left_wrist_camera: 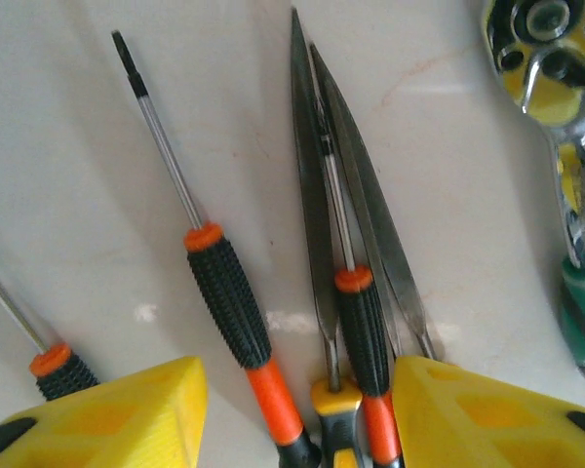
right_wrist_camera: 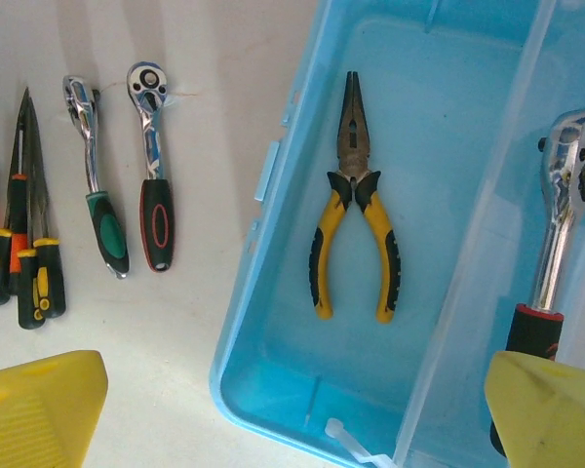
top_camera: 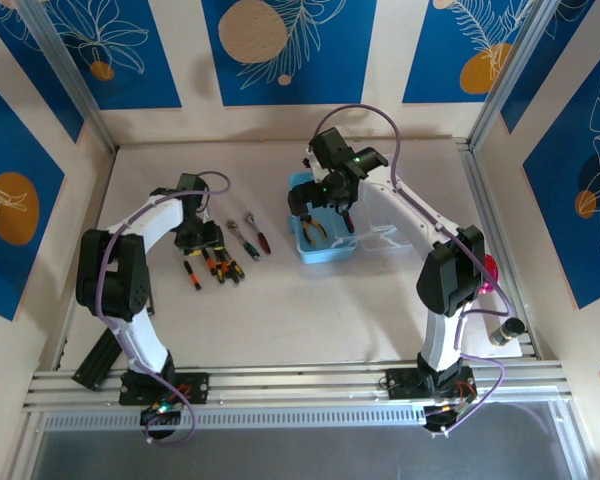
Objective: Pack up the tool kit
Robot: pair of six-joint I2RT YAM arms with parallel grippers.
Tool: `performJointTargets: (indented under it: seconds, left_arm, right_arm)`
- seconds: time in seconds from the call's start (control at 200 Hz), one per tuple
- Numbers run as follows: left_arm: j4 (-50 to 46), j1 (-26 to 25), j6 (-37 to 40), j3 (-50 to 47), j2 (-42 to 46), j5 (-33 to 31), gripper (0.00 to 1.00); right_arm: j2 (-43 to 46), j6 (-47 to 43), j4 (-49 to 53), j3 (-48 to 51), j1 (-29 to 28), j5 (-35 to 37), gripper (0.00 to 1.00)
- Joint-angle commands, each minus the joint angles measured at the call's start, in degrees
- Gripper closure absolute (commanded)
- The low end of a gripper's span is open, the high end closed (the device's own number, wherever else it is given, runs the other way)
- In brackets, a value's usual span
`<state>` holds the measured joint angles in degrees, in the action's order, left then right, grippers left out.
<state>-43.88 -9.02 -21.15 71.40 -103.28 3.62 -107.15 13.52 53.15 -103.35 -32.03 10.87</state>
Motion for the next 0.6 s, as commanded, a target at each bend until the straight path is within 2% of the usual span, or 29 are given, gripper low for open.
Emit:
performJointTargets:
  seconds: [0.0,0.105,0.3,0.595]
  left_arm:
    - [1.2,0.7,-0.8,-0.1,-2.6,-2.9,0.52]
    - [0.4,0.9,-0.3,1.2,-4.6,-4.9,0.57]
    - [0.6,1.5,-0.1,2.7,-7.4,-7.0,0.6]
    - [1.4,1.5,0.3,4.0,-10.5,-5.7,0.85]
  right_arm:
    - [-0.7,-1.1,-0.6,0.7,0.0,-2.2,0.01]
    - [-1.0,-1.1,-0.6,0.7,0.2,-2.4,0.01]
    - [-1.1,-0.9,-0.5,0.9,0.5,-2.7,0.01]
    - [0.1,-0.6,0.2,1.6,1.5,-2.5,0.01]
